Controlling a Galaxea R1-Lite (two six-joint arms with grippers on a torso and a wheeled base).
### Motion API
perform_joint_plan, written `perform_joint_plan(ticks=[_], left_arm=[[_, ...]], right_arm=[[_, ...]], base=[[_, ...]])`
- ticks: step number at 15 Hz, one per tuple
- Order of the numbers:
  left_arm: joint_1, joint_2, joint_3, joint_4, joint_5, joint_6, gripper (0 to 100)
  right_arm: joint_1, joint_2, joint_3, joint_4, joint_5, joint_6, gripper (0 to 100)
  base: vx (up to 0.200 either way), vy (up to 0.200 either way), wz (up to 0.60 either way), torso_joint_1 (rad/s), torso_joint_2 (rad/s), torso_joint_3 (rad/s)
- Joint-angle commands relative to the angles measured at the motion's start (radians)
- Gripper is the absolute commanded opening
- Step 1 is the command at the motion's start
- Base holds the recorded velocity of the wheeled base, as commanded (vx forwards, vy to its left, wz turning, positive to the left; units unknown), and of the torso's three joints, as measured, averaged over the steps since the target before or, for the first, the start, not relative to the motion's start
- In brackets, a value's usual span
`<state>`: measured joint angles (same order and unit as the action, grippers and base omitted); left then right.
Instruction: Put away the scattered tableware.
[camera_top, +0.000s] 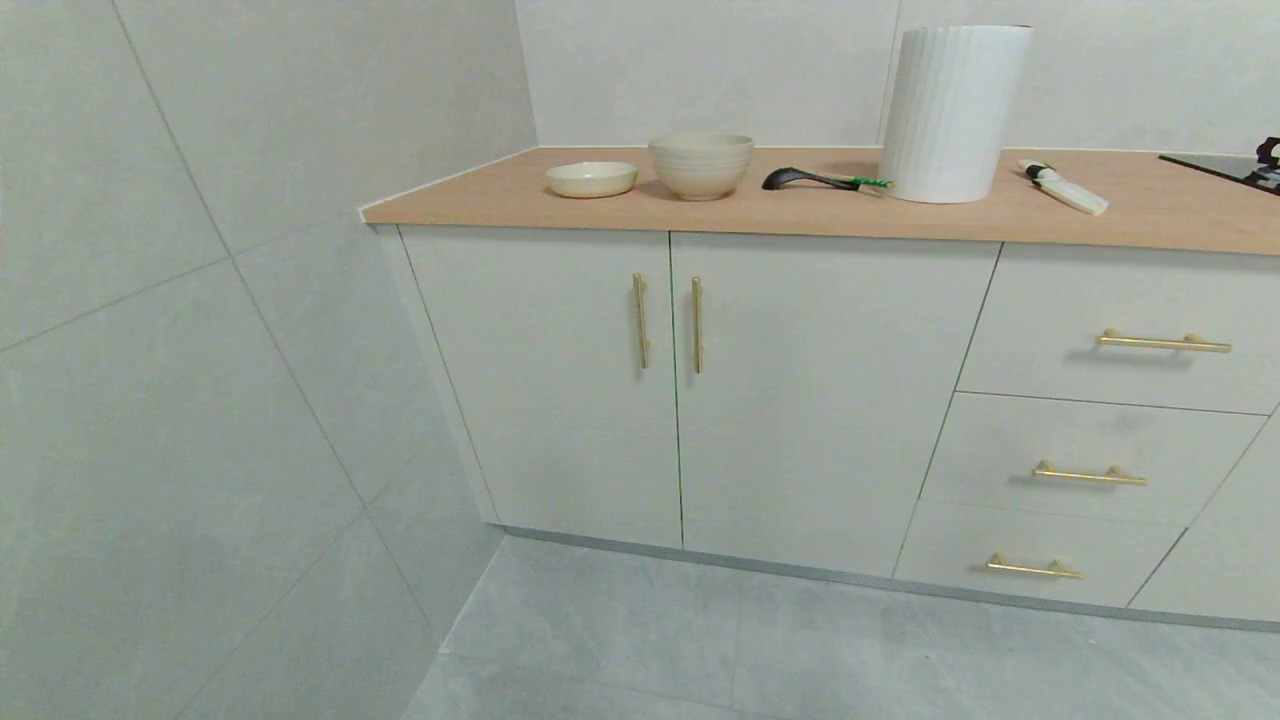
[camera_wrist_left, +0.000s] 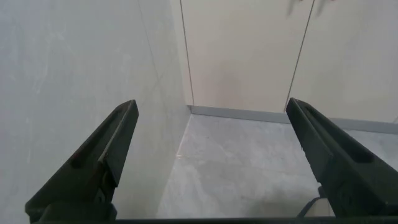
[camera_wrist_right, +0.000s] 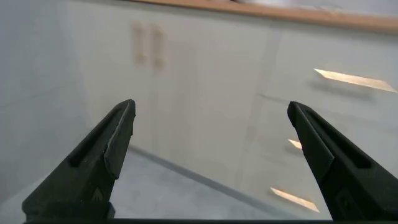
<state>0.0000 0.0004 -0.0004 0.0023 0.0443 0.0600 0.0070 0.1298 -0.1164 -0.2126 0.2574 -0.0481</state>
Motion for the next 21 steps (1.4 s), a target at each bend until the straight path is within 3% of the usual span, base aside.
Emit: perform_joint_plan(ticks=[1,2,3,5,7,12,13,15,18,19,21], left_arm=[[0.0,0.0,0.0,-0.001,0.0,-0.031,100],[0.0,0.0,0.0,-0.002,0.0,-0.065,100],[0.0,0.0,0.0,-0.004,0.0,-0.068,100],[0.0,0.0,0.0,-0.002,0.0,-0.049,100],[0.0,0.0,0.0,-0.002,0.0,-0.051,100],[0.0,0.0,0.0,-0.008,-0.003,-0.046,100],[0.0,0.0,0.0,-0.035,-0.001,-0.046,100],[0.0,0.0,0.0,-0.2,-0.003,-0.045,100],[0.002,0.0,-0.004,-0.257,-0.009,-0.058,100],[0.002,0.0,-0.033,-0.254,-0.032,-0.075,100],[0.021,0.066,-0.125,-0.254,-0.132,-0.151,100]], right_arm=[[0.024,0.264,-0.138,-0.033,0.134,-0.019,100],[0.045,0.292,-0.138,-0.033,0.143,-0.026,100],[0.067,0.31,-0.143,-0.034,0.146,-0.038,100],[0.113,0.366,-0.149,-0.077,0.146,-0.047,100],[0.143,0.421,-0.149,-0.125,0.149,-0.05,100],[0.154,0.498,-0.169,-0.142,0.255,-0.075,100],[0.154,0.514,-0.175,-0.142,0.258,-0.075,100],[0.168,0.541,-0.177,-0.142,0.258,-0.101,100],[0.189,0.599,-0.172,-0.211,0.26,-0.102,100],[0.191,0.611,-0.169,-0.22,0.261,-0.104,100],[0.203,0.61,-0.138,-0.222,0.272,-0.104,100]], base=[[0.0,0.0,0.0,0.0,0.0,0.0],[0.0,0.0,0.0,0.0,0.0,0.0],[0.0,0.0,0.0,0.0,0.0,0.0],[0.0,0.0,0.0,0.0,0.0,0.0],[0.0,0.0,0.0,0.0,0.0,0.0],[0.0,0.0,0.0,0.0,0.0,0.0],[0.0,0.0,0.0,0.0,0.0,0.0],[0.0,0.0,0.0,0.0,0.0,0.0],[0.0,0.0,0.0,0.0,0.0,0.0],[0.0,0.0,0.0,0.0,0.0,0.0],[0.0,0.0,0.0,0.0,0.0,0.0]])
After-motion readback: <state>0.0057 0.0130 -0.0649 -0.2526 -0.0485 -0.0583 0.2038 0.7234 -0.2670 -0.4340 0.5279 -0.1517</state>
